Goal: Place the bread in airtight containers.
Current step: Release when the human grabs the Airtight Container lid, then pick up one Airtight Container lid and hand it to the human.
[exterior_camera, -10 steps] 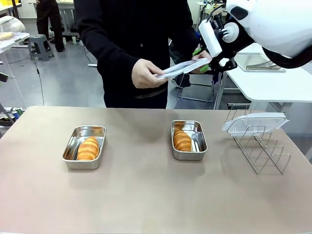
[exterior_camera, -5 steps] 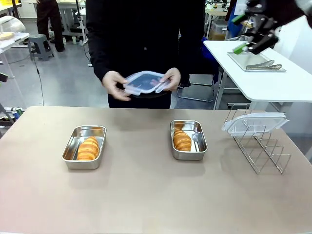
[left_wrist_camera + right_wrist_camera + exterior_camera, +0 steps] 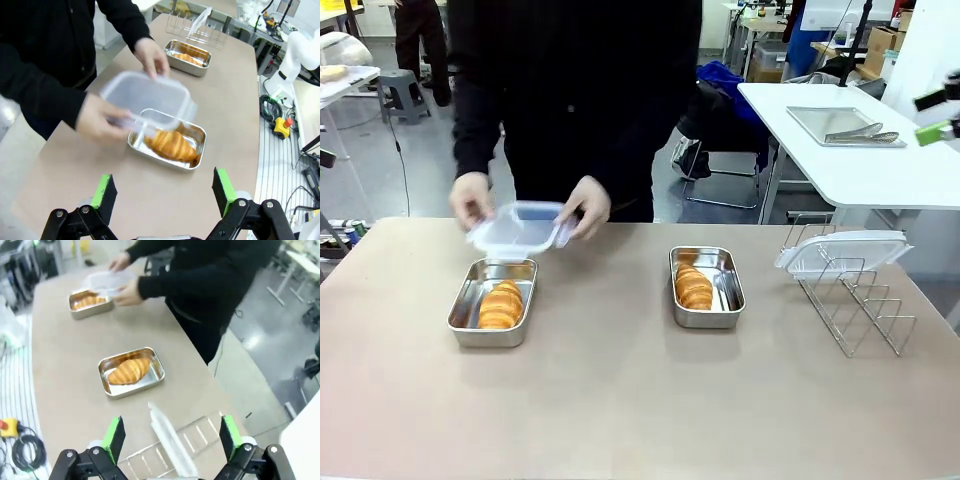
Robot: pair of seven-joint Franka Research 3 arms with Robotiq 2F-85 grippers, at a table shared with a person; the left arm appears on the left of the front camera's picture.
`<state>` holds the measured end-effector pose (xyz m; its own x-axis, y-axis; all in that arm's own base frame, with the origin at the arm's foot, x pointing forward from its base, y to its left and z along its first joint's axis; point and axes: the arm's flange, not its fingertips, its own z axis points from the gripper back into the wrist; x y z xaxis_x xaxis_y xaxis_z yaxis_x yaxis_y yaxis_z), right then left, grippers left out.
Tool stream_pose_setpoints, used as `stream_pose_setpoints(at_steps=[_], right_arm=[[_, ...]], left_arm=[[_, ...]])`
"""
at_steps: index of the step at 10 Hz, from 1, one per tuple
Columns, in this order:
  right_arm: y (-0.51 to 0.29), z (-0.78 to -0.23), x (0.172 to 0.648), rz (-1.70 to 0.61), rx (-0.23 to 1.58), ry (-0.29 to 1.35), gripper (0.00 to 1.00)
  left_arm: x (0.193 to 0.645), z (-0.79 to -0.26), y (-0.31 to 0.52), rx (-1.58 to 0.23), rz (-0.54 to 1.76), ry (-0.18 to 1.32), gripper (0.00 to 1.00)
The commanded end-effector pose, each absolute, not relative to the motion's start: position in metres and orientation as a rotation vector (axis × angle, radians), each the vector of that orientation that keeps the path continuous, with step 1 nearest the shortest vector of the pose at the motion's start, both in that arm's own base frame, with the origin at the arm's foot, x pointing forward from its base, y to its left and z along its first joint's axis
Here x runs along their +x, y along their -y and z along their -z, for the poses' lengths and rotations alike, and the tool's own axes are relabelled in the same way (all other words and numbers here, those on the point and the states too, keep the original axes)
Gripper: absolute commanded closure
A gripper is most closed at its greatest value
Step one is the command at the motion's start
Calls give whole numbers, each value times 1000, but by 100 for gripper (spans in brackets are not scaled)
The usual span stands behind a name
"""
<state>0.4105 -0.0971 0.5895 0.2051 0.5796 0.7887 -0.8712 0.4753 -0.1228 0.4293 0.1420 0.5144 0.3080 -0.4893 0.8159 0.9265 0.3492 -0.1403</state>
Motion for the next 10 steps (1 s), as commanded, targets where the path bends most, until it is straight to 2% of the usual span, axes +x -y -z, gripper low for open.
stream_pose_setpoints(at_steps=[1, 10], right_arm=[[109, -579, 399, -986, 405, 933, 0], [126, -578, 396, -964, 401, 903, 0]], left_arm=[[430, -516, -140, -704, 1050, 788, 0], [430, -516, -140, -704, 1050, 788, 0]])
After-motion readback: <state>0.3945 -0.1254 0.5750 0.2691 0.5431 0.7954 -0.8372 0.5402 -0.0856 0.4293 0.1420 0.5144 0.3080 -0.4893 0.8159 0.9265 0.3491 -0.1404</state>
